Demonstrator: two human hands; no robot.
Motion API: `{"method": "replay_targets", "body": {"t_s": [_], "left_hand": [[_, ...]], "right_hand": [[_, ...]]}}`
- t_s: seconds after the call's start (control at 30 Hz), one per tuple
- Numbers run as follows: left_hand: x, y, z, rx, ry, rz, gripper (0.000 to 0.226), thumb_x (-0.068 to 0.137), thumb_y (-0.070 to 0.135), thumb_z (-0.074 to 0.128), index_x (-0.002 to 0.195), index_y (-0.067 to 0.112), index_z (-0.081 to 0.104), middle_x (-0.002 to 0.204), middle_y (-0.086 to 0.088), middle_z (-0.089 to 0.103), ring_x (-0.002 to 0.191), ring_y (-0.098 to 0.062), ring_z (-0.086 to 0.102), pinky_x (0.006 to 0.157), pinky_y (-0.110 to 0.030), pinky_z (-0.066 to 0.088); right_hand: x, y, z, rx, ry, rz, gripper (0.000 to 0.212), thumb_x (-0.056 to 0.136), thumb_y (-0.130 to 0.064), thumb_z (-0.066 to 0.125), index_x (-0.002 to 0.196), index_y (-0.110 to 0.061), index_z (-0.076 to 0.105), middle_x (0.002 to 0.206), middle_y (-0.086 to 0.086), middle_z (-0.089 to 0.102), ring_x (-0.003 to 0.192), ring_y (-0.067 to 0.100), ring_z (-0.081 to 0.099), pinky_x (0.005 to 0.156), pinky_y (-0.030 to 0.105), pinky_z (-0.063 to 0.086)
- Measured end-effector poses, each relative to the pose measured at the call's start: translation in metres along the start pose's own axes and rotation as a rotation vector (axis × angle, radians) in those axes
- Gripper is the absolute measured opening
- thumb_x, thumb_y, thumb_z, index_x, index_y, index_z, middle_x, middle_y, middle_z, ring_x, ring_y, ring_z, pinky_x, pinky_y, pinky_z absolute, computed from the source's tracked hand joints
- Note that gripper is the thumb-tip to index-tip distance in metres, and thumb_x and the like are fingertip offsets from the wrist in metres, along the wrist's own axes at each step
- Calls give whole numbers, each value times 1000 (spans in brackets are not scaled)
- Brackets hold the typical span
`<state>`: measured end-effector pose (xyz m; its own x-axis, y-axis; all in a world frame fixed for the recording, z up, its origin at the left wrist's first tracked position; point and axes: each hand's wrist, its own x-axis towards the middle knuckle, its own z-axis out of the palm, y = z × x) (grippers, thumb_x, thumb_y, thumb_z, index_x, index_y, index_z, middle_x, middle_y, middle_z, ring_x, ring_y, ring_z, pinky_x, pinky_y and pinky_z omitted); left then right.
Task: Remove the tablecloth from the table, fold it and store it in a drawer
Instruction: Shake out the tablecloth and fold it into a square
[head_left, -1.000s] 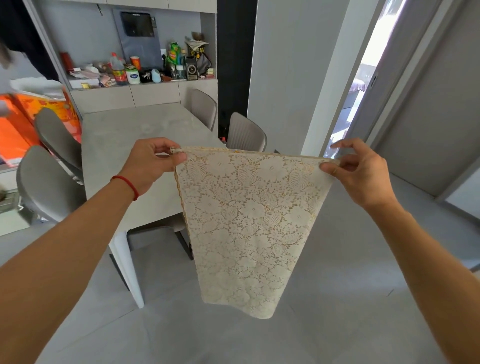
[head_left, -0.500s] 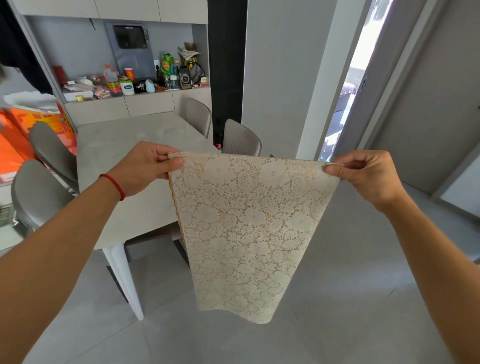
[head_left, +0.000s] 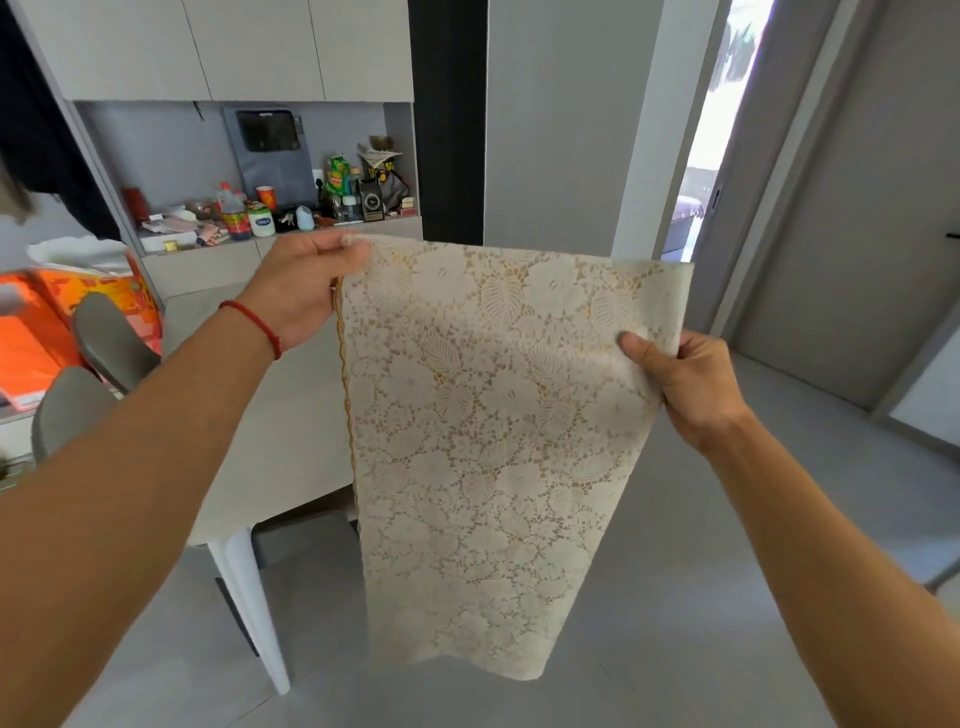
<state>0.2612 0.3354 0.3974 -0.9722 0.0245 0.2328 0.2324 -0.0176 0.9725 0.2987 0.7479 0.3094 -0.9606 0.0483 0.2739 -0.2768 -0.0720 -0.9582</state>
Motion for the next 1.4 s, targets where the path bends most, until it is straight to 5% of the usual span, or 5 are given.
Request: {"method": "replay_targets", "body": {"t_s": [0.1, 0.3, 0.67, 0.9, 1.4], "left_hand": [[-22, -46, 0, -21, -167, -110, 49, 91, 61, 57, 123, 27, 71, 132, -5, 71, 120, -22, 68, 100, -43, 55], [-62, -125, 29, -77, -42, -193, 36, 78, 21, 79, 111, 5, 74, 111, -11, 78, 106, -28, 75, 94, -47, 59], [-17, -73, 36, -65, -31, -365, 40, 74, 20, 84, 109, 5, 74, 108, -13, 79, 99, -27, 77, 69, -35, 63], [-36, -103, 0, -162, -369, -361, 49, 83, 34, 80, 126, 13, 71, 134, -17, 68, 120, -32, 68, 91, -42, 60], [-40, -103, 33, -183, -147, -553, 31, 83, 12, 74, 113, 4, 72, 120, -15, 74, 95, -23, 77, 71, -35, 64]], "right_hand": [[4, -15, 5, 37, 6, 7, 33, 76, -30, 90, 95, -5, 81, 104, 18, 80, 93, 36, 78, 76, 47, 65], [13, -27, 5, -84, 39, 61, 28, 81, -22, 85, 98, -1, 79, 98, 14, 81, 85, 29, 79, 78, 47, 66], [-28, 56, -22, -3, -9, 208, 29, 83, -29, 82, 101, -6, 81, 106, 17, 80, 98, 37, 77, 75, 38, 65], [-17, 40, -11, 158, 3, 292, 42, 79, -29, 82, 108, 2, 76, 105, 20, 79, 95, 32, 78, 72, 39, 65], [-51, 80, -21, -122, 13, 264, 35, 85, -32, 81, 109, -7, 76, 101, 9, 82, 93, 28, 79, 76, 36, 66]]}}
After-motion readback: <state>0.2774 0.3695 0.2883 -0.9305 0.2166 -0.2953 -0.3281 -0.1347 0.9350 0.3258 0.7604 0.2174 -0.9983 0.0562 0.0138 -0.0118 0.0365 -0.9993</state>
